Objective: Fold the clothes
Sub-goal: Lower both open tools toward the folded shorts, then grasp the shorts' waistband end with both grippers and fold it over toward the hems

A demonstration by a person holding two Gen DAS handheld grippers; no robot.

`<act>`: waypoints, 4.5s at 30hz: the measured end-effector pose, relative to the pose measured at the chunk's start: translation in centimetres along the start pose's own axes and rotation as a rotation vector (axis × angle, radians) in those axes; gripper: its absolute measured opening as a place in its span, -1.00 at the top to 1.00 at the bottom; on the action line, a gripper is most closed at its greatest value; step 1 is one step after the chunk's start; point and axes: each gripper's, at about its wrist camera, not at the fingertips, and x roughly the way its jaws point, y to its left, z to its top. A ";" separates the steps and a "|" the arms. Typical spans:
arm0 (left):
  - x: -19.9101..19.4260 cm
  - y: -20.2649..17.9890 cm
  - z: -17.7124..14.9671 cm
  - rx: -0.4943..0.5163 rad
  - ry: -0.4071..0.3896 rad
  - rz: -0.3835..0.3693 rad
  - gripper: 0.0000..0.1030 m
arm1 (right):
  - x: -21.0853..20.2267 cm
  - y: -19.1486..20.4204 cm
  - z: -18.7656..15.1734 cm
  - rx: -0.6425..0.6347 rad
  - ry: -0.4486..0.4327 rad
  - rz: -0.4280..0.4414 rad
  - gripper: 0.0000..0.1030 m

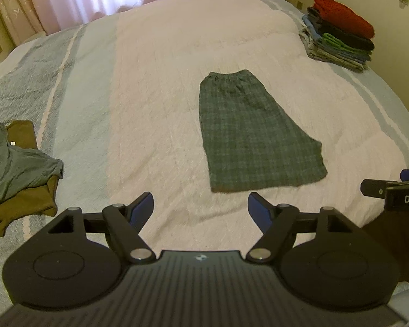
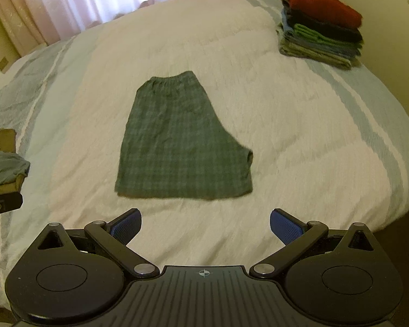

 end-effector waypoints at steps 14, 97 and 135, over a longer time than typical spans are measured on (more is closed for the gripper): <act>3.5 -3.9 3.0 -0.121 0.063 0.068 -0.42 | 5.0 -5.6 5.3 -0.133 0.043 0.078 -0.99; 34.3 10.5 -2.8 -0.600 0.186 -0.721 0.62 | 31.2 -20.4 2.1 0.307 0.266 0.797 -0.11; 23.0 9.9 -8.8 -1.018 0.099 -0.844 0.95 | 21.7 -24.1 4.5 0.644 0.320 0.770 0.92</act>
